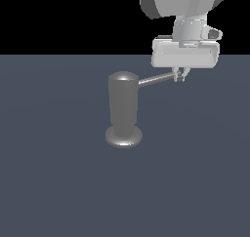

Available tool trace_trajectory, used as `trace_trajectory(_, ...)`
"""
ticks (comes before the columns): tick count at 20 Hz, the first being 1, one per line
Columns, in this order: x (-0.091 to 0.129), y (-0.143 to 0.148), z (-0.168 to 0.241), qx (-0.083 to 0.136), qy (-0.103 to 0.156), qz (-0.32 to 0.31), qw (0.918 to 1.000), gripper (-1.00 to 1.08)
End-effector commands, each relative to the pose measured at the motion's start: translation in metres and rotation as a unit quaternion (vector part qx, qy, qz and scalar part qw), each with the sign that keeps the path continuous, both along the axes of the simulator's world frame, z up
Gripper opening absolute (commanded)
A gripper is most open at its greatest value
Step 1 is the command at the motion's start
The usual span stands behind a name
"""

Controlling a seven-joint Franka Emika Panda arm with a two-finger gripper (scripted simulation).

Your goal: Turn on the faucet by rotating a designated handle.

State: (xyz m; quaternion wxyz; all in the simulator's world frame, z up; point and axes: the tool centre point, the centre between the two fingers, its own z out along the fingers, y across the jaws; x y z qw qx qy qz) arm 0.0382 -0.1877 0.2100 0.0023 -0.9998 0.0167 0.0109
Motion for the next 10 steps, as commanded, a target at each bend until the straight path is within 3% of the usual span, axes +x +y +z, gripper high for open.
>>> trace_trajectory(1,0.015,0.006,0.005,-0.001,-0.009,0.004,1.0,-1.0)
trace_trajectory(10,0.041,0.009,0.006,-0.002,-0.01,0.004,0.9999,-1.0)
